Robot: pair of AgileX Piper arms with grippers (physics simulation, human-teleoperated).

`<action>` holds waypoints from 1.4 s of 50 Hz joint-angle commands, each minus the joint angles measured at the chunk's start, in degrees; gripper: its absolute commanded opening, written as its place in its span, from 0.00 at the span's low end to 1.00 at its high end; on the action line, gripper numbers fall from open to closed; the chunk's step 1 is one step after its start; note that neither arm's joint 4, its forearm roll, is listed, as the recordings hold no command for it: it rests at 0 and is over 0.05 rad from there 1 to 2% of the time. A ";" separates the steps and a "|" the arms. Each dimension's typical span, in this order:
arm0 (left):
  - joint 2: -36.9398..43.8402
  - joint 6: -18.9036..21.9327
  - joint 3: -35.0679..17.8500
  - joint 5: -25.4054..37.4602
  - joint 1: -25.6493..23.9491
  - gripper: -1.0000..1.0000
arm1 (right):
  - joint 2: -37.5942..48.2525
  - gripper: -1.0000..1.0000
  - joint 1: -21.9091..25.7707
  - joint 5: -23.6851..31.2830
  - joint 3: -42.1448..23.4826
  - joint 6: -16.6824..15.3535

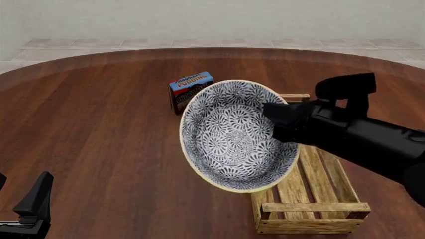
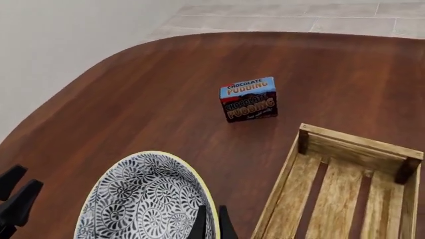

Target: Pick up the bowl on the left and put it in the tray.

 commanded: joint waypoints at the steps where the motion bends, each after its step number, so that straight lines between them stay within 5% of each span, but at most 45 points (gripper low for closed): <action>1: 0.00 0.00 0.00 0.00 0.00 1.00 | -1.80 0.00 -2.63 -0.12 0.13 3.29; 70: 0.00 0.00 0.00 0.00 0.00 1.00 | 0.68 0.00 -19.67 -9.69 9.25 13.25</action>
